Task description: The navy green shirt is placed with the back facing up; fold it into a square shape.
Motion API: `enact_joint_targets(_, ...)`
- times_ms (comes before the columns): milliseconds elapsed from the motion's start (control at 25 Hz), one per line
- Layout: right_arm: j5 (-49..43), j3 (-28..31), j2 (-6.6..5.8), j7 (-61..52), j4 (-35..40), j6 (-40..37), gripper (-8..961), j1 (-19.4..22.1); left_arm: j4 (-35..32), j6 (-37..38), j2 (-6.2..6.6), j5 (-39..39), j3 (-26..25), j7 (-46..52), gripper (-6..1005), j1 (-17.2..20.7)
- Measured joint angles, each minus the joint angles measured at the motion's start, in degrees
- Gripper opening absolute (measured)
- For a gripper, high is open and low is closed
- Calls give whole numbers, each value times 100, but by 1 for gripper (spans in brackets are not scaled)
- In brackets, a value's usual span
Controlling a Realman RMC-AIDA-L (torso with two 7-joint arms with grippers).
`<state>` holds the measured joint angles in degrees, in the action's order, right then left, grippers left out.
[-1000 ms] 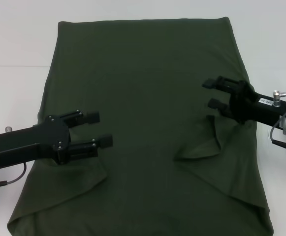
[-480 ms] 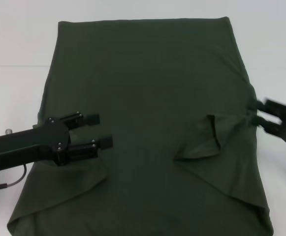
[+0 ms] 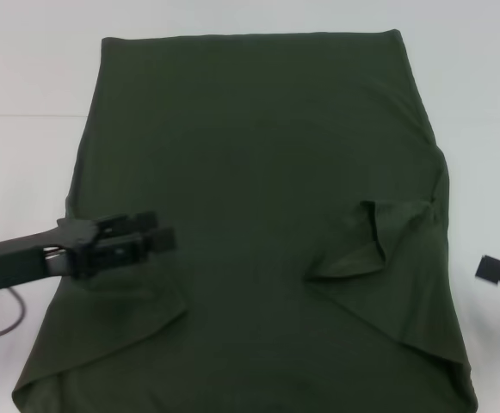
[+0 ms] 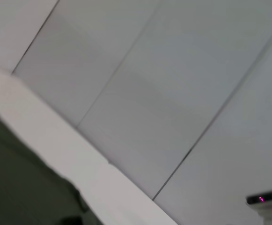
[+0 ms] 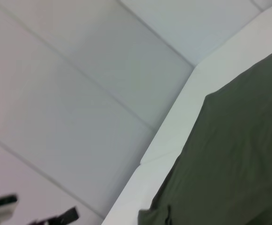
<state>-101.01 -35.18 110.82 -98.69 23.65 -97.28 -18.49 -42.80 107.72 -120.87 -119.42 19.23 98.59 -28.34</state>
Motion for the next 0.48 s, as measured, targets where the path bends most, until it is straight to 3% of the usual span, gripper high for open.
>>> enact_joint_targets(80,-93,-10,-2,477,0,-211,793,24,-1,13,48,-7,1,208,841,10)
enact_joint_targets(120,-151,-16,9,703,0,-294,800,31,-19,136,232,-63,-9,1052,841,54)
enact_joint_targets(280,-601,-28,67,1527,0,-447,889,-27,-123,327,500,-151,-163,2123,842,178)
enact_joint_targets(480,-881,-5,81,1700,3,-347,932,-178,-677,581,683,-994,-592,3495,841,240)
